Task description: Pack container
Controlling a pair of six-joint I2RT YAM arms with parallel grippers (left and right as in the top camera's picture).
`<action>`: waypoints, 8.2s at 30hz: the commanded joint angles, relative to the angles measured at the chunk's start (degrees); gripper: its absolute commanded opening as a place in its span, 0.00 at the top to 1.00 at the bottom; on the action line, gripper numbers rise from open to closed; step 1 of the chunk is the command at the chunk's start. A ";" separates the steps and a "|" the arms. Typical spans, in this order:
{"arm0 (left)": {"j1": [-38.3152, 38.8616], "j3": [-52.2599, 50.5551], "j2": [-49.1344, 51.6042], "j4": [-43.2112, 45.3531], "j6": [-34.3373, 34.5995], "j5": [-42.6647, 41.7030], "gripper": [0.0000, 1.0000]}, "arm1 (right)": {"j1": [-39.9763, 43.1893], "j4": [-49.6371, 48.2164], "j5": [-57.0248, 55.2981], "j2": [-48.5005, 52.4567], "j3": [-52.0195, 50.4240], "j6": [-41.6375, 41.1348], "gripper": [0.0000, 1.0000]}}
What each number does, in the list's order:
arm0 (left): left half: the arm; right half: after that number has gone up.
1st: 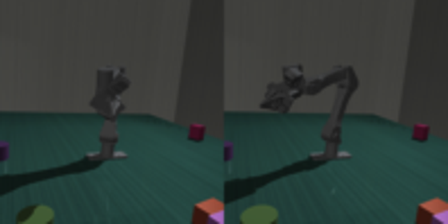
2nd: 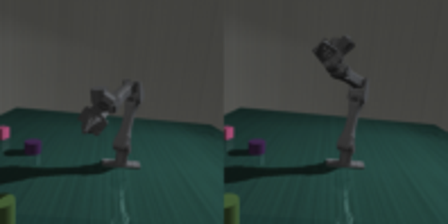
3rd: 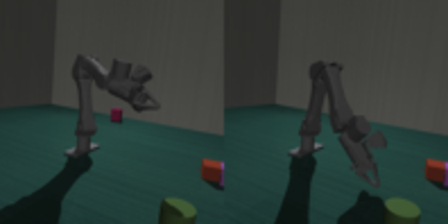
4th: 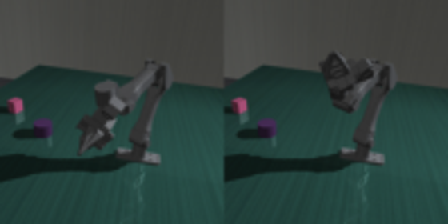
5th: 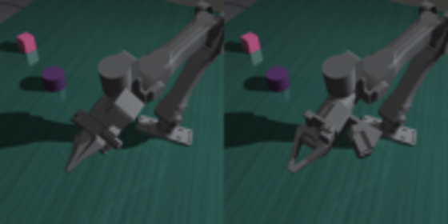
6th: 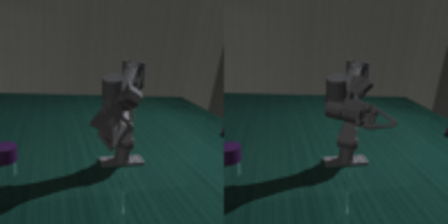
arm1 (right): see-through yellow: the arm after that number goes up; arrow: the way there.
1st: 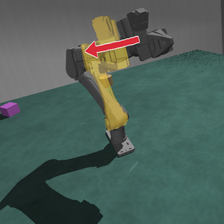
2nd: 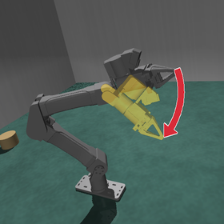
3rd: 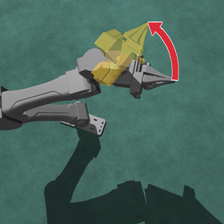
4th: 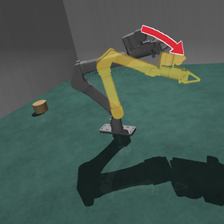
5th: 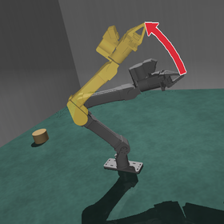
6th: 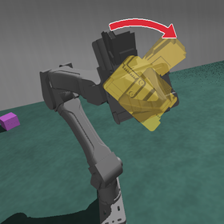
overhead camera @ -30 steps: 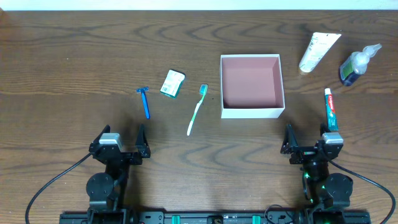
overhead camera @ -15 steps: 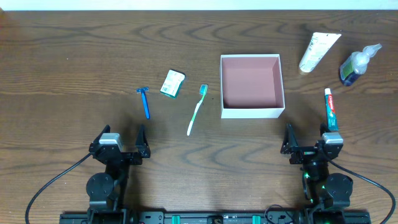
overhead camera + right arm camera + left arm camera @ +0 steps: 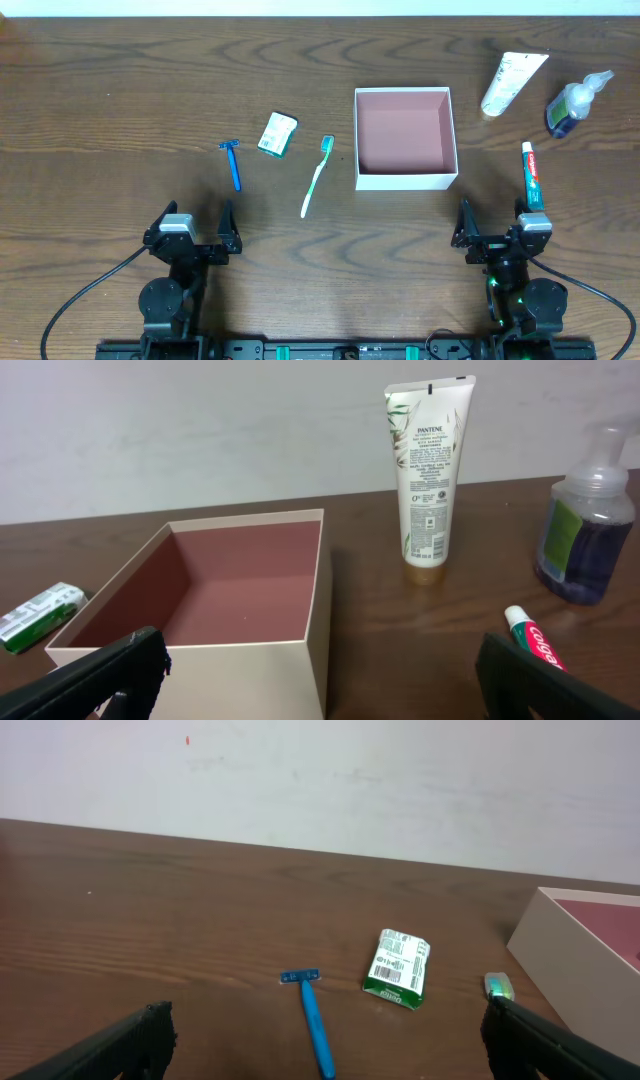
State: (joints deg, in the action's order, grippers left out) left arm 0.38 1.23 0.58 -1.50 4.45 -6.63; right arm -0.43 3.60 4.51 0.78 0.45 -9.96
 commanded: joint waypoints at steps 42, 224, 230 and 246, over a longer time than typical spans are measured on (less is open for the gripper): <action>-0.33 -1.01 -0.28 -1.92 -0.33 -0.22 0.02 | 0.59 0.11 0.44 -0.39 -0.13 0.83 0.01; -0.33 -1.01 -0.28 -1.92 -0.33 -0.22 0.02 | 0.52 59.34 25.31 73.13 84.28 13.18 0.01; -0.33 -1.01 -0.28 -1.92 -0.33 -0.22 0.02 | 0.98 54.27 20.98 75.25 84.32 0.46 0.01; -0.33 -1.01 -0.28 -1.92 -0.33 -0.22 0.02 | 11.93 49.55 0.28 87.47 99.69 -26.71 0.01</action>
State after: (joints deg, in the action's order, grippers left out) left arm 0.38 1.26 0.60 -1.54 4.45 -6.46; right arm 10.48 51.29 8.51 84.31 99.72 -30.76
